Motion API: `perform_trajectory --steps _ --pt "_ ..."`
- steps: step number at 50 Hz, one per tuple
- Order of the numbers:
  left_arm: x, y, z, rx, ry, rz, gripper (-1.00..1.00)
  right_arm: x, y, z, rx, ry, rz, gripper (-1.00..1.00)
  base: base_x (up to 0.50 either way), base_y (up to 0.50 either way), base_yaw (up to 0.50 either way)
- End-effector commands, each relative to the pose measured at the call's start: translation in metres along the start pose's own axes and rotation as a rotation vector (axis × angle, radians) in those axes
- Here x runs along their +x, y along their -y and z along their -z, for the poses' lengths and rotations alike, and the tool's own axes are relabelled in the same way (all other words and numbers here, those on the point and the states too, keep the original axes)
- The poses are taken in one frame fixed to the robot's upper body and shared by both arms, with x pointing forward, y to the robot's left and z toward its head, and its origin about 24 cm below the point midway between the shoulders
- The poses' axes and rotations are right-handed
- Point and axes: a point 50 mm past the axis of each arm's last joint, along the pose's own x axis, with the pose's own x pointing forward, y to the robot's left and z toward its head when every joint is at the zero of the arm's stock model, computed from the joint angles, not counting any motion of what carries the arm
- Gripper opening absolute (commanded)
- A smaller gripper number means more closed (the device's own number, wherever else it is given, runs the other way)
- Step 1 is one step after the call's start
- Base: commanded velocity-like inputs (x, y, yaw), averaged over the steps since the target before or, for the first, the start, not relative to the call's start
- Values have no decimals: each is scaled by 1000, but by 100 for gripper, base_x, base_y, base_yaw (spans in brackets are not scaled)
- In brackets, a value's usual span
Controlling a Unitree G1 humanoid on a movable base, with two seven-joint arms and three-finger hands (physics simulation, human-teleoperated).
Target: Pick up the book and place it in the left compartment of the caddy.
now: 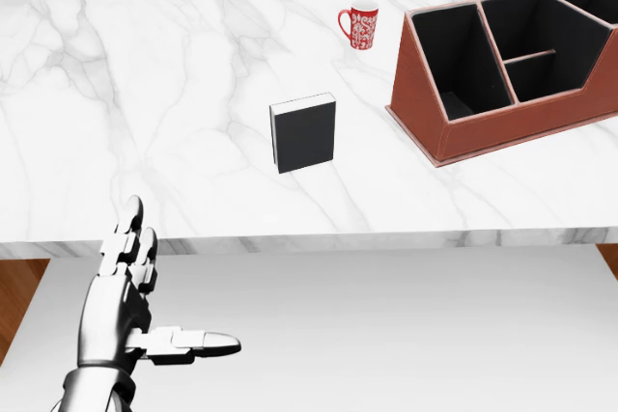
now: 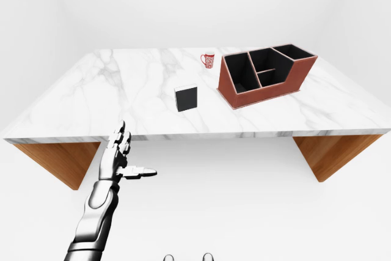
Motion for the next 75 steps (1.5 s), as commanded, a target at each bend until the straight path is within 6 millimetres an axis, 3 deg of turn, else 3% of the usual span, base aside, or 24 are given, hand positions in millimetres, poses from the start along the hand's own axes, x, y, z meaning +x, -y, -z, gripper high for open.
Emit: perform_trajectory --steps 1,37,75 --pt "0 0 2 0 -8 1 100 -1 -1 -2 -3 4 -11 100 0 0 0" --pt "1 1 1 -2 -6 9 100 -1 -1 0 -10 -2 -22 100 0 0 0" --pt "1 2 2 0 -11 11 100 1 1 0 4 0 -3 100 0 0 24"
